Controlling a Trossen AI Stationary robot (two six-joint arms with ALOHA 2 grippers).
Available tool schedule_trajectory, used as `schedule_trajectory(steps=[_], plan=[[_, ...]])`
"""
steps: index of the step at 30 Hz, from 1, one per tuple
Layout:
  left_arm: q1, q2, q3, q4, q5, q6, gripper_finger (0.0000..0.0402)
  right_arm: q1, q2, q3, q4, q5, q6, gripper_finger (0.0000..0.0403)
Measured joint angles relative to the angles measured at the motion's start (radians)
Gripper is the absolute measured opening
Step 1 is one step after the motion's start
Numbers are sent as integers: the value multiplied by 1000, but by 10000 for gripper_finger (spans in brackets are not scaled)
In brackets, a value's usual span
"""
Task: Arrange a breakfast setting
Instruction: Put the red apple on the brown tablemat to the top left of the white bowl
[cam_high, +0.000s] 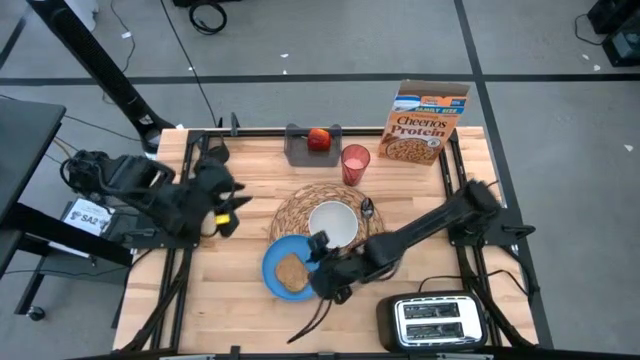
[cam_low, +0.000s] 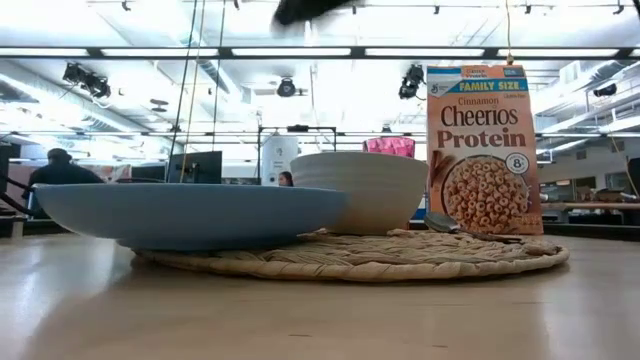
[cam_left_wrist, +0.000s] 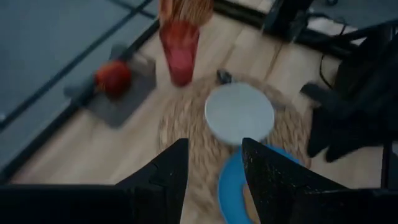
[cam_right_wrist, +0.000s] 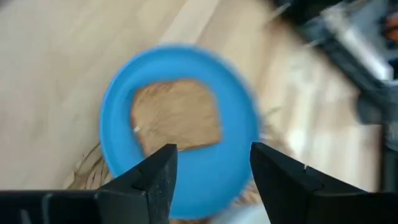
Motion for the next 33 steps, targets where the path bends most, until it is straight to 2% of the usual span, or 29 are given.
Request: schedule_trajectory(steps=[3, 8, 15, 19, 27, 33], plan=[[128, 0, 0, 132, 83, 180, 162, 2, -120, 0, -34, 52, 126, 213], [361, 30, 1, 280, 298, 419, 190, 0, -297, 0, -74, 166, 315, 218], [651, 167, 0, 362, 603, 707, 212, 1, -470, 0, -122, 331, 355, 219], [804, 268, 0, 397, 765, 843, 213, -9, -543, 0, -139, 354, 347, 220], [1014, 485, 0, 405, 870, 1179, 213, -68, -659, 0, -140, 352, 270, 219], [1084, 654, 0, 444, 887, 1295, 212, -180, -728, 0, -166, 276, 182, 219]])
